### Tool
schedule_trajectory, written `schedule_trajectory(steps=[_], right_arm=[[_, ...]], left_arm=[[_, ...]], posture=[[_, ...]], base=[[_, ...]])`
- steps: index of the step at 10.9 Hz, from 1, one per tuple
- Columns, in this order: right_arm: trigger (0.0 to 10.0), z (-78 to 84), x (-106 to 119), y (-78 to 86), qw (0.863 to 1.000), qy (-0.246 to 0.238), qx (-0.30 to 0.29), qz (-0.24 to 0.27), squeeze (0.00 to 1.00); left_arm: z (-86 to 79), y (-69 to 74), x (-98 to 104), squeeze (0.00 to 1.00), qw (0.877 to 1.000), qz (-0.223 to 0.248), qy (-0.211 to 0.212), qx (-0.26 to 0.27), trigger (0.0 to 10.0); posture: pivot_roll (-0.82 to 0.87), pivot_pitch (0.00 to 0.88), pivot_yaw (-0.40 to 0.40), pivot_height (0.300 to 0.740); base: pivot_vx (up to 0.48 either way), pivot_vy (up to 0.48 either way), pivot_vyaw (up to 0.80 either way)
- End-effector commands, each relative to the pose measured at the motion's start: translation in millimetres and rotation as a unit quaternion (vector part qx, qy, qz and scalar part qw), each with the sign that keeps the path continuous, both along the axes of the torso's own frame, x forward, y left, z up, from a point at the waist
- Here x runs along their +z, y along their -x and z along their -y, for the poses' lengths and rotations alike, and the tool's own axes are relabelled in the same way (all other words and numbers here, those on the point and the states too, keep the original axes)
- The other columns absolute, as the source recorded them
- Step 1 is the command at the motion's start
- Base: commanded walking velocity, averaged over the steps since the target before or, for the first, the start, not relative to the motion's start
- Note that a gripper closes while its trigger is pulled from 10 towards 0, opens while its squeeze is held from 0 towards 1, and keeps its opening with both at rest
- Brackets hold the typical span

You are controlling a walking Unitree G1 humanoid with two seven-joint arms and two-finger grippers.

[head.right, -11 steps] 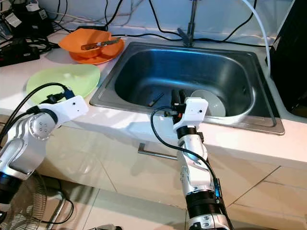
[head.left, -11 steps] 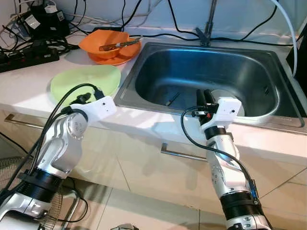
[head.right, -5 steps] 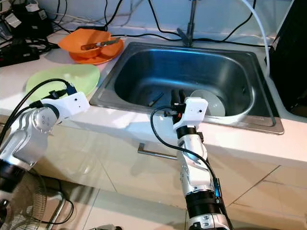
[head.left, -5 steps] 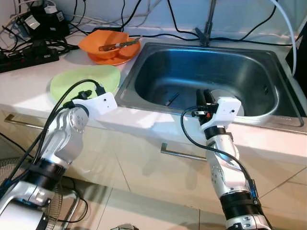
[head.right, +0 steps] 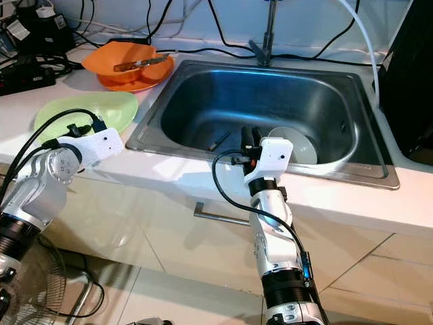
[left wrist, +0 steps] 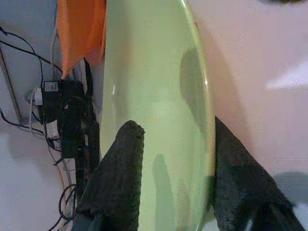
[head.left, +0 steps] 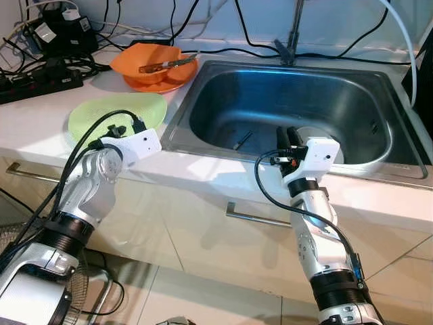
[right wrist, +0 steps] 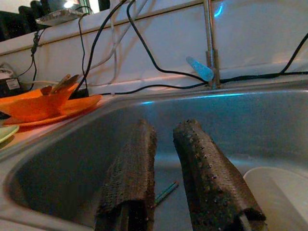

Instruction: Kitchen organization

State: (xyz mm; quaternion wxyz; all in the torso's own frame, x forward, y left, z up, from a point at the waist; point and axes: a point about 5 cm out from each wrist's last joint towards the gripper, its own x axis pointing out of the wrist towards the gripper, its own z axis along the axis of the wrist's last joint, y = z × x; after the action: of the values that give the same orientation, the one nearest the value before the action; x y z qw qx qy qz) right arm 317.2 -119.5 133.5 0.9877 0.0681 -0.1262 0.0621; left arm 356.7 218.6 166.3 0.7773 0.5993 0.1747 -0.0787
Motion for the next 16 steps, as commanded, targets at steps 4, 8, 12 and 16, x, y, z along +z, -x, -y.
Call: schedule_trajectory(steps=[4,8,12,16], right_arm=[[10.0,1.2,-10,1.3,1.000,0.000,-0.002,-0.025,0.00],[10.0,2.3,-10,1.4,1.000,-0.001,-0.005,-0.025,0.00],[10.0,2.0,-10,1.1,1.000,-0.001,-0.004,-0.025,0.00],[10.0,-0.8,-10,-0.8,1.000,0.000,0.003,-0.028,0.00]], left_arm=[[-2.3,3.6,-21,0.00,0.999,-0.035,0.000,0.007,0.0],[-1.0,4.1,-23,0.00,0.999,-0.038,0.001,0.004,0.0],[0.3,10.5,-17,0.00,1.000,-0.022,-0.005,0.004,0.0],[4.6,25.5,9,0.00,0.998,0.034,-0.044,-0.007,4.3]], posture=[[0.05,0.046,0.071,0.740],[0.04,0.044,0.072,0.740],[0.05,0.044,0.069,0.740],[0.06,0.034,0.059,0.740]], base=[[0.000,0.000,0.00],[0.000,0.000,0.00],[0.000,0.000,0.00],[0.000,0.000,0.00]])
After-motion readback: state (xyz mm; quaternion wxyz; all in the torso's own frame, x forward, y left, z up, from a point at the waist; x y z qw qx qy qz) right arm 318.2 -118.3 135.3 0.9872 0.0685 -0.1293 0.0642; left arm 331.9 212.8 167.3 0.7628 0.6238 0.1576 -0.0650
